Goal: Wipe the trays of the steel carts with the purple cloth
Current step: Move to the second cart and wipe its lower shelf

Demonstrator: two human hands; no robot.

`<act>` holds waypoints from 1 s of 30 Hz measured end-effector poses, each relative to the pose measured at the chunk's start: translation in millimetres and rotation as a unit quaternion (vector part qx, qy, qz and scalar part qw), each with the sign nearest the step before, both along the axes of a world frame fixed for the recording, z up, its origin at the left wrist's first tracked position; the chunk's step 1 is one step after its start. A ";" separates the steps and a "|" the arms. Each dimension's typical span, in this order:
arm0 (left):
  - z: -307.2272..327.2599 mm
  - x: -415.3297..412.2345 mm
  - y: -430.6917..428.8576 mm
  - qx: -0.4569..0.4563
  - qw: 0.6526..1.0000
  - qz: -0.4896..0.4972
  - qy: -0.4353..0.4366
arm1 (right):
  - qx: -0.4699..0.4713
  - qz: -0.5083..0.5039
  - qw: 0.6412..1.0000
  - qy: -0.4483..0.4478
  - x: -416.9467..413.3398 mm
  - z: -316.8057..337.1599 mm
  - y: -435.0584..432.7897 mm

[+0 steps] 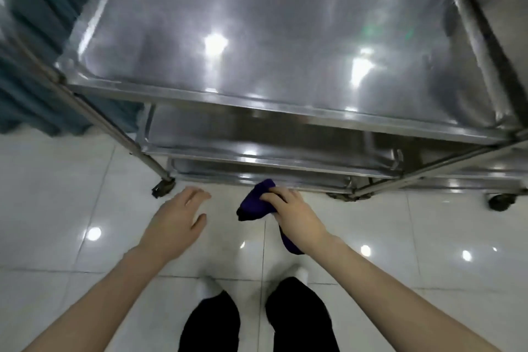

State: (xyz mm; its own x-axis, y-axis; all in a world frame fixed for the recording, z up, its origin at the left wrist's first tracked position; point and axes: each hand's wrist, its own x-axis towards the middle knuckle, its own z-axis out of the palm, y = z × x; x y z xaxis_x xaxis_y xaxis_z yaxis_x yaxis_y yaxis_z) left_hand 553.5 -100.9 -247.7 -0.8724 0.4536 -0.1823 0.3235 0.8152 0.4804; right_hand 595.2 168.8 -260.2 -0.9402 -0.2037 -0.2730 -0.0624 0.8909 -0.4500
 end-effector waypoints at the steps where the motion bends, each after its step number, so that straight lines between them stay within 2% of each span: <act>1: 29.5 -0.6 -13.4 -0.004 1.000 0.010 0.009 | -0.008 0.009 1.000 0.009 -1.8 31.9 -12.1; 5: 132.5 -12.8 -64.8 -0.021 0.997 0.032 0.062 | -0.012 0.062 0.996 0.059 -26.6 144.1 -55.8; 9: 207.3 -37.7 -112.3 -0.043 0.990 0.067 0.113 | 0.010 0.113 0.985 0.127 -75.1 233.8 -93.5; 11: 237.0 -50.6 -133.3 -0.034 0.985 0.095 0.138 | -0.006 0.113 0.979 0.167 -101.0 269.9 -113.1; 14: 274.2 -72.2 -159.8 -0.036 0.977 0.087 0.190 | -0.028 0.078 0.976 0.199 -136.6 312.7 -141.4; 22: 333.7 -165.9 -196.7 -0.080 0.963 0.074 0.248 | -0.057 0.051 0.979 0.191 -241.5 373.3 -182.4; 30: 356.4 -301.1 -209.2 -0.103 0.956 0.062 0.268 | -0.085 0.012 0.978 0.188 -373.7 379.2 -212.1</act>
